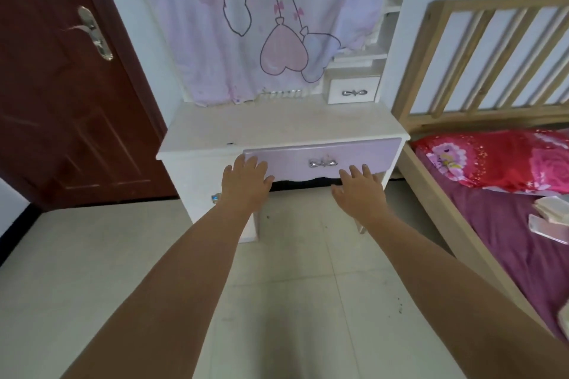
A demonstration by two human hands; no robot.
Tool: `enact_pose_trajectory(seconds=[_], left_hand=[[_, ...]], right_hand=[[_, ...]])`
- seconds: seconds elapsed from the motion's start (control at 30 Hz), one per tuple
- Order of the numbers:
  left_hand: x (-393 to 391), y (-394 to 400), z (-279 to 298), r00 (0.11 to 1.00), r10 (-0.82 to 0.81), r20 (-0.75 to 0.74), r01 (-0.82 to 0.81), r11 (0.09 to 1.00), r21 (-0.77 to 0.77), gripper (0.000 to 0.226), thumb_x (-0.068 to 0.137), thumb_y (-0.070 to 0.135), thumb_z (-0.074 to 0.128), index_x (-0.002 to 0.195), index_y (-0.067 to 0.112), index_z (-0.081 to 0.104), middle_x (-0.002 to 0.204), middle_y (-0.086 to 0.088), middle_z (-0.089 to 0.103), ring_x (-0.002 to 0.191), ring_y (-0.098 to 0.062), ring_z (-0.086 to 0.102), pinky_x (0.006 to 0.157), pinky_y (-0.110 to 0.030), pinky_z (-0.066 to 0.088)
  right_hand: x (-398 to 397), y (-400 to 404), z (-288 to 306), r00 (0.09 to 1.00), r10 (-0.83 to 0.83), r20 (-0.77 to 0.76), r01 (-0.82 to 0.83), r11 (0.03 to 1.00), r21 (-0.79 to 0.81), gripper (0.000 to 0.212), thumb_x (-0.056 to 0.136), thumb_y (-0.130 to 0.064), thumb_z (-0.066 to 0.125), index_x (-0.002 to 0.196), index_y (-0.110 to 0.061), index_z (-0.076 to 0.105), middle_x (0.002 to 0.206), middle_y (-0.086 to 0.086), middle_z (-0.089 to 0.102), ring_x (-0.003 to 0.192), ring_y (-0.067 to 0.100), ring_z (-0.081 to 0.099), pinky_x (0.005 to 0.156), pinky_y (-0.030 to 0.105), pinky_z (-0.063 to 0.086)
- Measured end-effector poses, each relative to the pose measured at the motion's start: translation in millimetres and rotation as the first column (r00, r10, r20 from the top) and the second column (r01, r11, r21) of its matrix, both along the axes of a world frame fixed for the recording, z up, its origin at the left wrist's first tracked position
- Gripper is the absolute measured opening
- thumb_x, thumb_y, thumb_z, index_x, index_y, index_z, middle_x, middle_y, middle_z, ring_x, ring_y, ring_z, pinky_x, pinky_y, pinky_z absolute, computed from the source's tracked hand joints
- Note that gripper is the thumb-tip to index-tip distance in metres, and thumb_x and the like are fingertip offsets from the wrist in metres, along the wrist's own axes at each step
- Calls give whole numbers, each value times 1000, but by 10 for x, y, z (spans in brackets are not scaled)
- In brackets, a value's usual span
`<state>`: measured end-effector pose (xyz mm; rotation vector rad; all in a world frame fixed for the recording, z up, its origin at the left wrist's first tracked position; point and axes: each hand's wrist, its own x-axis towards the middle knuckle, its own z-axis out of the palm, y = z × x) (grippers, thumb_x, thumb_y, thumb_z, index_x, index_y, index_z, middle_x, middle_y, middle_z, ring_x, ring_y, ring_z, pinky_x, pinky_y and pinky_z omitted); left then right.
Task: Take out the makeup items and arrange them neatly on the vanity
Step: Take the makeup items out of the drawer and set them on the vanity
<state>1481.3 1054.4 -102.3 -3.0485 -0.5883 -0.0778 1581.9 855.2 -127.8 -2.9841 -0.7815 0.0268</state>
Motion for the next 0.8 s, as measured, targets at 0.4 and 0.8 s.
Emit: enact_pose_trajectory(seconds=[0.4,0.8], left_hand=[[2307,1062,-989,985,-22,-171,3,994,-113,47,98,37,30,140,16,33,152,-5,26,141,-26,18,110,-38,25],[3077,1673,-2077,990,-105,-96,89,983,-161,55,62,13,82,110,-2,58,118,-25,60,105,-44,59,81,-52,51]], right_hand=[[2179,1002,-1183,931,-128,-343,152,987,45,47,97,-36,32,131,-6,42,136,12,45,131,27,35,105,35,31],[3225,1843,-2338,27,3,-1000,999,-30,27,23,95,-15,42,72,-13,45,68,6,51,59,18,49,59,27,40]])
